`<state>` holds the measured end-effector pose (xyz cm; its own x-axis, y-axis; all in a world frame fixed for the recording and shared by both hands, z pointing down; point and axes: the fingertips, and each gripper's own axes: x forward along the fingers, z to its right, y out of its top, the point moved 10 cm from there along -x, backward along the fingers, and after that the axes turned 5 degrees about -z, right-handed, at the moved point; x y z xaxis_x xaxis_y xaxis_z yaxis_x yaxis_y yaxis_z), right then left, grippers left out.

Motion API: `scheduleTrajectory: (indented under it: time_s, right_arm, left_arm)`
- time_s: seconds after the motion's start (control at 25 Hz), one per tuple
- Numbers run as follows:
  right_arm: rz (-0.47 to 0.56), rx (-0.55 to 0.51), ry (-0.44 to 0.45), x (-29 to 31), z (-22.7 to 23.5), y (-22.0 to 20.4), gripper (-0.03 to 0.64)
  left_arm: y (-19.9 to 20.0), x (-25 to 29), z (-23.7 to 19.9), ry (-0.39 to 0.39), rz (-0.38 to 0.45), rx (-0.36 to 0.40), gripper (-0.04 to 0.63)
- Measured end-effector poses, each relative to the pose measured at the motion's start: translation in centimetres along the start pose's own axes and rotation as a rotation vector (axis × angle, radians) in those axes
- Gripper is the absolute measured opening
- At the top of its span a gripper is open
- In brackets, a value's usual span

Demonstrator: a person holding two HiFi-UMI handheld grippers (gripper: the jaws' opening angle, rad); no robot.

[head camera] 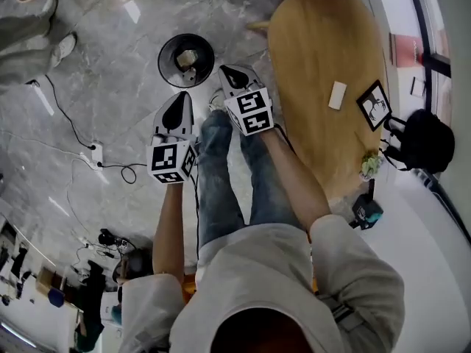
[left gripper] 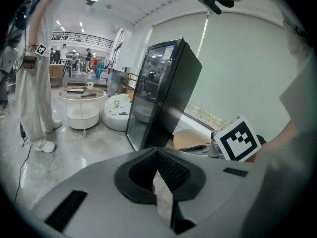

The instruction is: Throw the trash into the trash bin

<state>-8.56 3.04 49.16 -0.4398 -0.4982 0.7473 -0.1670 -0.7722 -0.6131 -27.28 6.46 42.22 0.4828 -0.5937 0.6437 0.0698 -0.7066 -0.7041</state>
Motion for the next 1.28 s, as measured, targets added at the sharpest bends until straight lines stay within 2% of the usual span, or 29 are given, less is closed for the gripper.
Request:
scheduleTrajectory:
  time_s: [0.12, 0.32, 0.72, 1.28]
  right_arm:
    - [0.01, 0.029, 0.001, -1.6, 1.5, -1.2, 0.029]
    - [0.025, 0.13, -0.117, -5.8, 6.4, -4.2, 0.029]
    - [0.043, 0.307, -0.287, -13.8, 13.8, -11.2, 0.029]
    - [0.048, 0.528, -0.475, -22.6, 19.4, -21.3, 0.029]
  left_arm:
    - [0.2, 0.6, 1.9, 0.001, -0.017, 0.025, 0.018]
    - [1.0, 3.7, 6.2, -0.108, -0.047, 0.104, 0.017]
    - [1.8, 8.5, 15.6, -0.272, -0.105, 0.244, 0.018]
    - [-0.1, 13.7, 26.6, -0.455, -0.212, 0.399, 0.018]
